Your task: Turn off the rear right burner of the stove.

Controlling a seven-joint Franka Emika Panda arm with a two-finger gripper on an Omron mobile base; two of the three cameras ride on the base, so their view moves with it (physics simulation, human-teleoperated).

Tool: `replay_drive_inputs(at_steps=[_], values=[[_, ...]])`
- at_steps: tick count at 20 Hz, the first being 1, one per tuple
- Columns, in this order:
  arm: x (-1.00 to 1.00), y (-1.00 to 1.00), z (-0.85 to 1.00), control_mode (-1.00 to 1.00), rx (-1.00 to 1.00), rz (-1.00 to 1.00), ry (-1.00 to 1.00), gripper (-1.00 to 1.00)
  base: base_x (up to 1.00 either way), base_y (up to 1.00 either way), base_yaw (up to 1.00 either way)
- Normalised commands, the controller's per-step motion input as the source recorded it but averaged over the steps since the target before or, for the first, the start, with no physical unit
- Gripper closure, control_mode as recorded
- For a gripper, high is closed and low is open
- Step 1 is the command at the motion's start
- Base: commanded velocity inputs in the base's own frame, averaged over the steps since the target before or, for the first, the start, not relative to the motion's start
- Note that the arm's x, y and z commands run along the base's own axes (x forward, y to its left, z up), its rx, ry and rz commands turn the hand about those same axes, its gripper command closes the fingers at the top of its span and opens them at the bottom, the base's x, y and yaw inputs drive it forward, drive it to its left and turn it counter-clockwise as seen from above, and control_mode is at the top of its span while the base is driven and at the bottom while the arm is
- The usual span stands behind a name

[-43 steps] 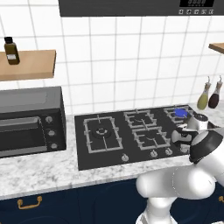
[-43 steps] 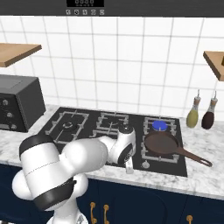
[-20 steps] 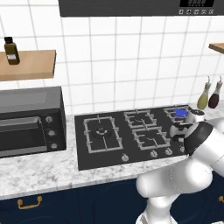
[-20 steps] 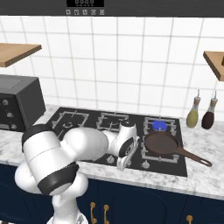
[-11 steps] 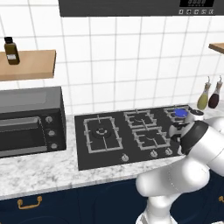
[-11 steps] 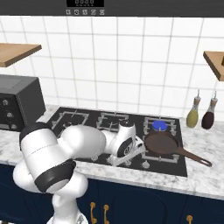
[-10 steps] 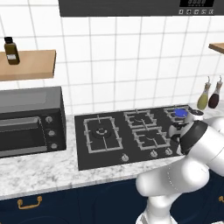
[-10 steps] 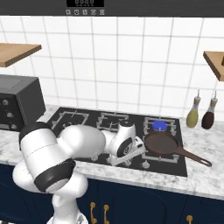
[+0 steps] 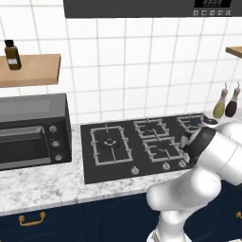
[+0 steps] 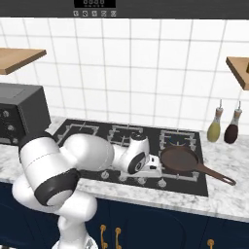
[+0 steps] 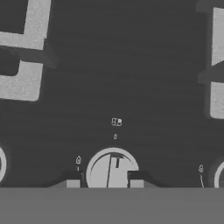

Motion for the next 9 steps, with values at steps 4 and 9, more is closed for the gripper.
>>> replay_drive_inputs(at_steps=[4, 9], values=[[-0.03, 0.0, 0.0, -1.0, 0.15, -0.83, -0.17, 1.0, 0.0, 0.0, 0.0], [-0.08, 0.0, 0.02, -1.0, -0.01, -0.03, -0.04, 1.0, 0.0, 0.0, 0.0]])
